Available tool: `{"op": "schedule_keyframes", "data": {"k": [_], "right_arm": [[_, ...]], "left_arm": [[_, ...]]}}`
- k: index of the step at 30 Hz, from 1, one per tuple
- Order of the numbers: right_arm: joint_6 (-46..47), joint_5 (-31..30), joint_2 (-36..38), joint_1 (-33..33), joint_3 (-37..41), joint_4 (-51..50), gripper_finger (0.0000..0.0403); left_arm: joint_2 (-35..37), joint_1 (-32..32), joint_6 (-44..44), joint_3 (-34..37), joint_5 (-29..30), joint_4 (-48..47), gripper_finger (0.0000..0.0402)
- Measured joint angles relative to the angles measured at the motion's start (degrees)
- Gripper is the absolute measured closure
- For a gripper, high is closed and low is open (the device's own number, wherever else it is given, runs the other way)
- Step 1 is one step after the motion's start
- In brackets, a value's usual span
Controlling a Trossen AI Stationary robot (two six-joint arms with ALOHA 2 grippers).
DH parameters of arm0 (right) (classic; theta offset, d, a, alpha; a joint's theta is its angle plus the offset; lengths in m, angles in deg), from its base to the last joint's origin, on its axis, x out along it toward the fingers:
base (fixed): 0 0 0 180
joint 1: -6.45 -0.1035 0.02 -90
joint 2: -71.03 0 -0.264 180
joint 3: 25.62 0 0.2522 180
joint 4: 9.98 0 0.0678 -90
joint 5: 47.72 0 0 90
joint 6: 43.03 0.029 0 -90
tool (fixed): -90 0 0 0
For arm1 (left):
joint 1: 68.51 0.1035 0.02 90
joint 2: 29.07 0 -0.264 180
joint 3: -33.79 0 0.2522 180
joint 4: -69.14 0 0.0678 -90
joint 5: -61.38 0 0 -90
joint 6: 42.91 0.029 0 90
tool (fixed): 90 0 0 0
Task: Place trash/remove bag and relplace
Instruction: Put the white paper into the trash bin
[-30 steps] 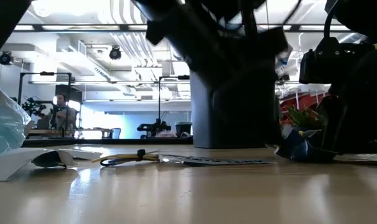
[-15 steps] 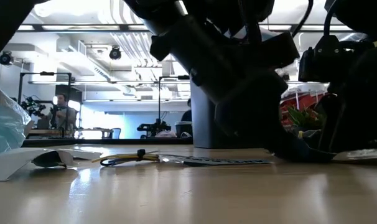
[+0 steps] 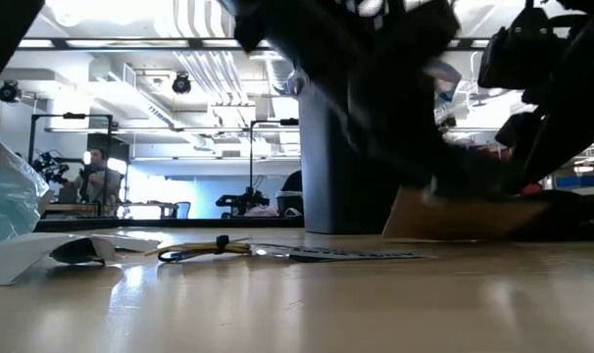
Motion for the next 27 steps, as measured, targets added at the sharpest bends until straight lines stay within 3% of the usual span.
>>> {"op": "schedule_keyframes", "data": {"k": [8, 12, 18, 23, 27], "right_arm": [[-2.16, -0.72, 0.63, 0.02, 0.0, -1.47, 0.0167], [-2.19, -2.73, -1.38, 0.03, -0.02, -1.34, 0.0152], [-1.78, -4.88, -5.85, 1.16, -0.07, 0.52, 0.0135], [-1.79, -4.83, -8.56, 2.26, -0.07, 3.34, 0.0128], [-1.76, -4.77, -10.03, 3.81, -0.07, 4.44, 0.0128]], "left_arm": [[11.76, 0.06, -2.41, 0.0, -0.38, -2.03, 0.0401], [17.75, 1.4, -2.51, 0.06, 4.41, -1.68, 0.0401], [24.39, 9.13, -5.56, 0.09, 15.31, 2.56, 0.0401], [25.98, 17.16, -8.26, 0.09, 15.73, 8.61, 0.0401], [24.79, 22.66, -14.03, 0.09, 13.48, 7.86, 0.0397]]}}
